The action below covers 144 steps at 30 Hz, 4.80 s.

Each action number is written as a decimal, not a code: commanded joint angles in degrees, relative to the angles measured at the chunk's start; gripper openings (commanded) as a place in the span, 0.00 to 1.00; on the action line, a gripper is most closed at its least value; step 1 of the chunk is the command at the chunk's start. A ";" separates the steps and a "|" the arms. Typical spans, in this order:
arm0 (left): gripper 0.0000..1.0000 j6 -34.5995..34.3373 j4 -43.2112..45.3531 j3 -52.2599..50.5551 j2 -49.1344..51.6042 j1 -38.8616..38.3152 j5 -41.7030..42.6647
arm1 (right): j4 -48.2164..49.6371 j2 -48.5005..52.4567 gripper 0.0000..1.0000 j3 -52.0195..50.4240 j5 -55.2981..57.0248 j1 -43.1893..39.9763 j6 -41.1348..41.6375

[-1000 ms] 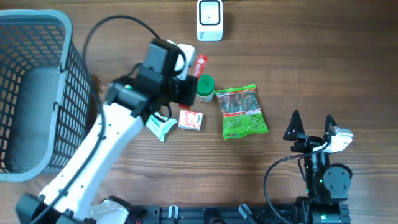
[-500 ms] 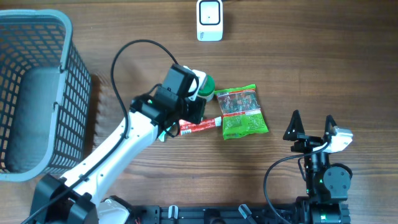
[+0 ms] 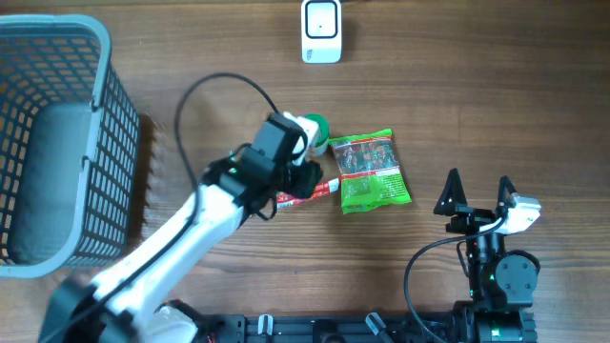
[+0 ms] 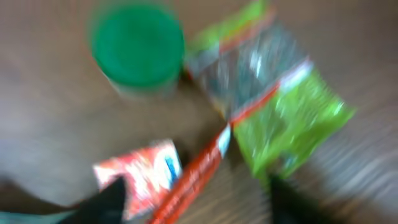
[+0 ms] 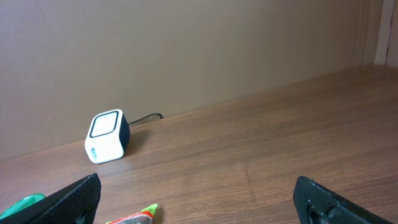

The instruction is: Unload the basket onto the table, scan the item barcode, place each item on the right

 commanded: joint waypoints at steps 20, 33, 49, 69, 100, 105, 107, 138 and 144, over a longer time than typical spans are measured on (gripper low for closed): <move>1.00 6.93 11.82 27.36 -14.69 37.38 -30.10 | 0.20 -0.37 1.00 -0.07 -0.39 0.07 -0.94; 1.00 6.88 9.53 27.26 -13.55 38.01 -28.52 | 0.20 -0.37 0.99 -0.07 -0.39 0.07 -0.94; 1.00 6.91 8.37 22.14 -35.41 38.01 -28.57 | 0.20 -0.37 1.00 -0.07 -0.39 0.07 -0.96; 1.00 3.21 6.78 21.84 -44.22 38.01 -15.96 | 0.20 -0.37 1.00 -0.07 -0.39 0.07 -0.96; 1.00 0.07 5.73 11.15 -79.82 37.90 -17.38 | 0.20 -0.37 1.00 -0.07 -0.39 0.07 -0.94; 1.00 -0.87 3.34 1.42 -79.84 37.90 -16.15 | 1.49 -0.37 1.00 -0.07 6.27 0.04 -4.83; 1.00 -0.83 3.93 -1.97 -79.84 37.90 -11.52 | 2.43 -0.37 1.00 -0.07 6.56 0.02 -0.70; 1.00 -15.58 2.14 -40.04 -79.84 37.94 1.95 | -54.38 67.95 1.00 85.09 -38.56 1.11 8.26; 1.00 -7.65 6.58 -46.77 -79.84 37.94 13.11 | -55.36 79.65 1.00 85.72 -11.08 18.60 24.20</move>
